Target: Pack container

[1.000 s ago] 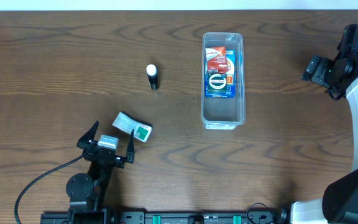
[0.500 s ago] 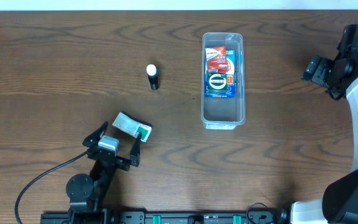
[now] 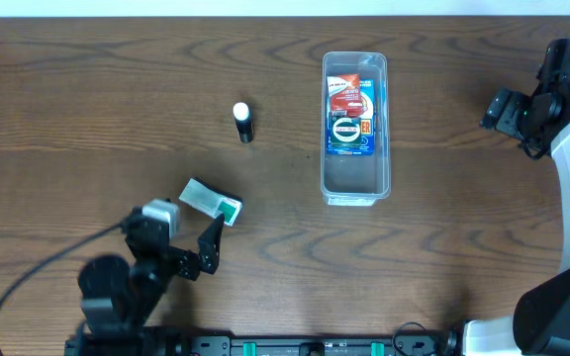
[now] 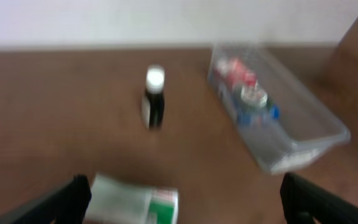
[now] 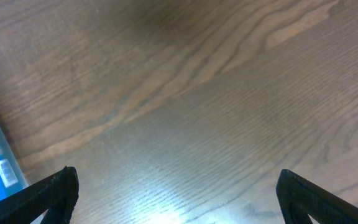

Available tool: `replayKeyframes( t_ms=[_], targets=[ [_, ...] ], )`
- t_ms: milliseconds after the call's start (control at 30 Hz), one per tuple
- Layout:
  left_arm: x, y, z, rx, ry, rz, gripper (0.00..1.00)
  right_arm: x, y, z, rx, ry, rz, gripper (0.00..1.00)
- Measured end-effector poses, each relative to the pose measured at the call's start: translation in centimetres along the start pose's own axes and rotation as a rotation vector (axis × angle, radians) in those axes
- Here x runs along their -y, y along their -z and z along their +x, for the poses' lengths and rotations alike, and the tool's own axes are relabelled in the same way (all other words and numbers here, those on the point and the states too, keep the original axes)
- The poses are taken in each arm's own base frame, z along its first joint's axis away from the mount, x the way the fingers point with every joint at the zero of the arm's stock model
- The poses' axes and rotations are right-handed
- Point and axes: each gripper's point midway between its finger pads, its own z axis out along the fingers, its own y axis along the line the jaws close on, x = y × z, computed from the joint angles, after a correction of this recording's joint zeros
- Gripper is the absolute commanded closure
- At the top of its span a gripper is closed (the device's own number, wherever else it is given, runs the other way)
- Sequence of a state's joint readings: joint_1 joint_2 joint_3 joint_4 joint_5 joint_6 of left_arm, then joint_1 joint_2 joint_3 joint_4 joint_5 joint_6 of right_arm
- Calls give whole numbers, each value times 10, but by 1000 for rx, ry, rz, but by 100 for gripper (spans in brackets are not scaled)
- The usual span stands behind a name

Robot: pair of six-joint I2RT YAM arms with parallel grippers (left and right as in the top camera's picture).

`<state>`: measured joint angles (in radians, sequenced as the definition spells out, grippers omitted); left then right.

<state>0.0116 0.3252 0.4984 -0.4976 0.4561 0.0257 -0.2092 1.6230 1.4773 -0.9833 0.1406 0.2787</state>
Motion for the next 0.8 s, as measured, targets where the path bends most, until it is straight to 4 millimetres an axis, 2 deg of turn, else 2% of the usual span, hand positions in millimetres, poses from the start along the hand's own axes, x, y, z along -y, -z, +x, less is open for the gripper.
replayKeyframes(
  t_ms=[67,167,300,400,467,567,667,733,800],
  targets=[
    [2,0,1,-135,58,8,2,0,0,0,-1,1,0,1],
    [6,-7,-4,-234,109,41,2,0,0,0,0,1,0,1],
    [11,-22,1,-306,171,104,2,0,0,0,0,2,0,1],
    [6,-28,8,-352,277,72,2,0,0,0,0,2,0,1],
    [-3,-26,17,-409,376,-5,2,0,0,0,0,2,0,1],
    [-14,-11,27,-547,501,-148,2,0,0,0,-1,2,0,1],
    [-23,1,22,-649,555,-259,2,0,0,0,0,2,2,1],
    [-25,-2,17,-670,578,-277,2,0,0,0,0,2,3,1],
    [-23,-3,21,-711,613,-278,2,1,0,0,0,2,3,1]
  ],
)
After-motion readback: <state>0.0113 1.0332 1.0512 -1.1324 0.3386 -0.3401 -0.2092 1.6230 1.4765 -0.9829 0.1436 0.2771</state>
